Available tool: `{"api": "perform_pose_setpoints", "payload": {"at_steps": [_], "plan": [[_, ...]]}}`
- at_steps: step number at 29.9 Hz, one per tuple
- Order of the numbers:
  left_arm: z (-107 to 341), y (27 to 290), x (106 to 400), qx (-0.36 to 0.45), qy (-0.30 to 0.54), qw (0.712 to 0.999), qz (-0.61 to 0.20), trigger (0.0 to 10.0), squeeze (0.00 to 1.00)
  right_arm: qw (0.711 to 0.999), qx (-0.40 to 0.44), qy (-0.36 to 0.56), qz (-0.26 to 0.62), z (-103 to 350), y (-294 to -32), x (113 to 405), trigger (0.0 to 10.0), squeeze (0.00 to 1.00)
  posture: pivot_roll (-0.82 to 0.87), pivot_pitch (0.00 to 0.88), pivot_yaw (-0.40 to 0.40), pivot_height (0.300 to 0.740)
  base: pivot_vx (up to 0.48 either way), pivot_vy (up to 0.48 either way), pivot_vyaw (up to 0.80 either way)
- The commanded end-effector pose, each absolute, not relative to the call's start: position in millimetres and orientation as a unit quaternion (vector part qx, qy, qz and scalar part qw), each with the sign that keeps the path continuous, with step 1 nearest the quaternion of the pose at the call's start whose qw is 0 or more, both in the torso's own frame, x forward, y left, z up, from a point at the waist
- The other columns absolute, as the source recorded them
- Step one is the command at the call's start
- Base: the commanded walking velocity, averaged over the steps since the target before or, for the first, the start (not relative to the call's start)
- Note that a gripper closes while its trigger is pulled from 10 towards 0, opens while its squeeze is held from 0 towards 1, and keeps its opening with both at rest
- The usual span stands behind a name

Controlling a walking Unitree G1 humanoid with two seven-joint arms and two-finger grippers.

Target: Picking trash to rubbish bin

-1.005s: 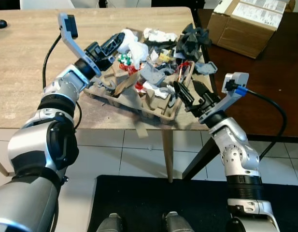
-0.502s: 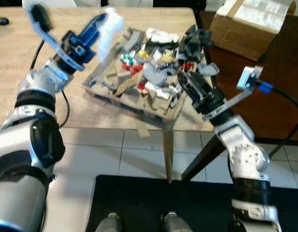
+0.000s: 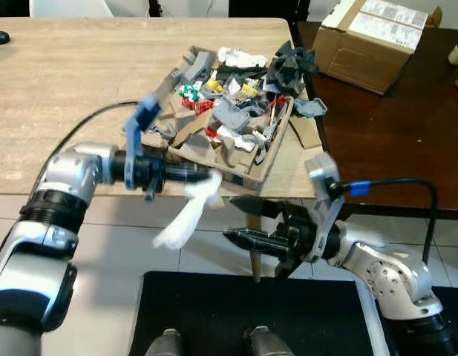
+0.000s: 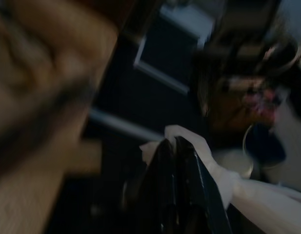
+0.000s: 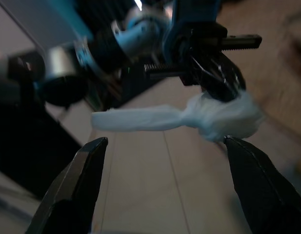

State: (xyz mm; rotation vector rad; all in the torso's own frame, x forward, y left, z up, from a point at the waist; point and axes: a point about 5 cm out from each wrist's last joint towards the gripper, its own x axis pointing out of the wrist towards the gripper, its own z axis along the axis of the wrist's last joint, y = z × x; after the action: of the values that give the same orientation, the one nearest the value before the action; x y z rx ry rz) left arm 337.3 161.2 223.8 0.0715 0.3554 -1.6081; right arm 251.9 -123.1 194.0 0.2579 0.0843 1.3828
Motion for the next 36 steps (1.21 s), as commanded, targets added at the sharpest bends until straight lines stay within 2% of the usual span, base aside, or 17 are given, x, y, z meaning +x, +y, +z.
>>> {"api": "perform_pose_setpoints", "payload": {"at_steps": [1, 6, 10, 16, 22, 23, 27, 29, 30, 32, 33, 34, 35, 36], "plan": [[203, 166, 328, 0.096, 0.214, 0.660, -0.714, 0.0, 0.00, 0.756, 0.087, 0.077, 0.644, 179, -119, 245, 10.0, 0.00, 0.07, 0.204, 0.014, 0.740, 0.000, 0.000, 0.00], [181, 171, 323, 0.144, 0.261, 0.646, -0.703, 0.0, 0.00, 0.764, 0.056, 0.102, 0.634, 165, -120, 244, 10.0, 0.00, 0.07, 0.204, 0.014, 0.740, 0.000, 0.000, 0.00], [145, 180, 308, 0.228, 0.346, 0.601, -0.683, 0.0, 0.00, 0.779, 0.033, 0.141, 0.611, 144, -120, 247, 10.0, 0.00, 0.07, 0.199, -0.001, 0.740, 0.000, 0.000, 0.00], [105, 173, 298, 0.269, 0.390, 0.595, -0.650, 0.0, 0.00, 0.801, -0.016, 0.186, 0.569, 112, -119, 252, 10.0, 0.00, 0.08, 0.194, -0.007, 0.740, 0.000, 0.000, 0.00], [81, 161, 292, 0.248, 0.406, 0.611, -0.633, 0.0, 0.00, 0.824, -0.039, 0.213, 0.523, 91, -121, 259, 10.0, 0.00, 0.08, 0.194, -0.005, 0.740, 0.000, 0.000, 0.00], [63, 158, 290, 0.249, 0.413, 0.630, -0.609, 0.0, 0.00, 0.849, -0.061, 0.228, 0.472, 77, -126, 266, 10.0, 0.00, 0.08, 0.189, 0.000, 0.740, 0.000, 0.000, 0.00], [48, 157, 288, 0.248, 0.420, 0.652, -0.580, 0.0, 0.00, 0.870, -0.081, 0.241, 0.423, 65, -132, 271, 10.0, 0.00, 0.08, 0.189, 0.000, 0.740, 0.000, 0.000, 0.00], [33, 157, 287, 0.222, 0.426, 0.696, -0.533, 0.0, 0.00, 0.896, -0.079, 0.248, 0.360, 55, -141, 278, 10.0, 0.00, 0.08, 0.187, 0.005, 0.740, 0.000, 0.000, 0.00], [33, 157, 287, 0.222, 0.426, 0.696, -0.533, 0.0, 0.00, 0.896, -0.079, 0.248, 0.360, 55, -141, 278, 10.0, 0.00, 0.08, 0.187, 0.005, 0.740, 0.000, 0.000, 0.00], [20, 157, 284, 0.181, 0.432, 0.740, -0.483, 0.0, 0.00, 0.916, -0.079, 0.255, 0.300, 44, -149, 281, 10.0, 0.00, 0.08, 0.188, 0.008, 0.740, 0.000, 0.000, 0.00], [20, 157, 284, 0.181, 0.432, 0.740, -0.483, 0.0, 0.00, 0.916, -0.079, 0.255, 0.300, 44, -149, 281, 10.0, 0.00, 0.08, 0.188, 0.008, 0.740, 0.000, 0.000, 0.00], [16, 160, 283, 0.179, 0.428, 0.758, -0.459, 0.0, 0.00, 0.923, -0.081, 0.260, 0.271, 37, -154, 281, 10.0, 0.00, 0.08, 0.186, 0.008, 0.740, 0.000, 0.000, 0.00], [16, 160, 283, 0.179, 0.428, 0.758, -0.459, 0.0, 0.00, 0.923, -0.081, 0.260, 0.271, 37, -154, 281, 10.0, 0.00, 0.08, 0.186, 0.008, 0.740, 0.000, 0.000, 0.00], [9, 169, 284, 0.160, 0.403, 0.811, -0.393, 0.0, 0.00, 0.935, -0.081, 0.277, 0.206, 20, -166, 276, 10.0, 0.00, 0.08, 0.181, 0.007, 0.740, 0.000, 0.000, 0.00]]}}
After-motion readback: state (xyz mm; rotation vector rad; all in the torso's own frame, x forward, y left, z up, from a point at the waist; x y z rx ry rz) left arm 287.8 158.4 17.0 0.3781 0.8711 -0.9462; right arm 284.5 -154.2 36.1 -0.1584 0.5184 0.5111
